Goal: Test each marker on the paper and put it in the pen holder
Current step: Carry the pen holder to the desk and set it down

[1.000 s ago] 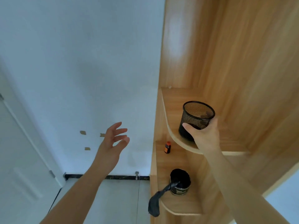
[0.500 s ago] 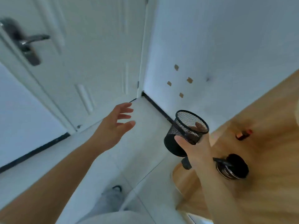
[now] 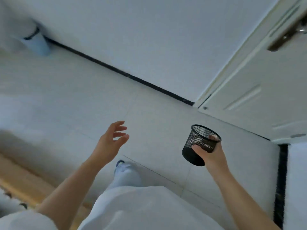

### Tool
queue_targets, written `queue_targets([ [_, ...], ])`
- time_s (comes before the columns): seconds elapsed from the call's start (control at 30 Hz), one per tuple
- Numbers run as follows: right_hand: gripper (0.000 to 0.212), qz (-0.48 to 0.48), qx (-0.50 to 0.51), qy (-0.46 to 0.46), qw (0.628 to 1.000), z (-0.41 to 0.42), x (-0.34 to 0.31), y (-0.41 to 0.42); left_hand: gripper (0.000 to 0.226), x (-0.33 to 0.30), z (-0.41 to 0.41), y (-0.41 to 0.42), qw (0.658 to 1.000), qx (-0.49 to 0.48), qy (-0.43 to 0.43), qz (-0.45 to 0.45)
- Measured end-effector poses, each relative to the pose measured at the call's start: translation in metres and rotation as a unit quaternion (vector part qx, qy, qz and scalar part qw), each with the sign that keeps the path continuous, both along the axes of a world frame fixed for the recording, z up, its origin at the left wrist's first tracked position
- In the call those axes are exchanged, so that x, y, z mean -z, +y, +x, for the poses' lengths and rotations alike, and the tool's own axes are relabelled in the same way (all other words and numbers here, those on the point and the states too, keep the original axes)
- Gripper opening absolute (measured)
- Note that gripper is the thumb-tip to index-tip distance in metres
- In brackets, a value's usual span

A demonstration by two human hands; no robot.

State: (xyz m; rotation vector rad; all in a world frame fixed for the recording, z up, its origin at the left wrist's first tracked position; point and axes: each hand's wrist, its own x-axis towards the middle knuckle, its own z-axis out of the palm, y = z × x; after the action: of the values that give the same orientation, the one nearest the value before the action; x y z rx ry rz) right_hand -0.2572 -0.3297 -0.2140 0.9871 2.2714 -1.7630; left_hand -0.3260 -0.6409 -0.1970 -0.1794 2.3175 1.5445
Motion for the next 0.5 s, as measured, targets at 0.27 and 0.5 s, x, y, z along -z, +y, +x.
queue_targets([
  [0.27,0.052,0.018,-0.216,-0.059,0.974,-0.140,0.030,-0.175,0.035,0.031,0.006,-0.203,0.969,-0.227,-0.090,-0.032],
  [0.5,0.056,-0.015,-0.311,-0.050,0.949,-0.272,0.029,-0.324,0.037,0.024,-0.085,-0.325,0.949,-0.303,-0.077,-0.038],
])
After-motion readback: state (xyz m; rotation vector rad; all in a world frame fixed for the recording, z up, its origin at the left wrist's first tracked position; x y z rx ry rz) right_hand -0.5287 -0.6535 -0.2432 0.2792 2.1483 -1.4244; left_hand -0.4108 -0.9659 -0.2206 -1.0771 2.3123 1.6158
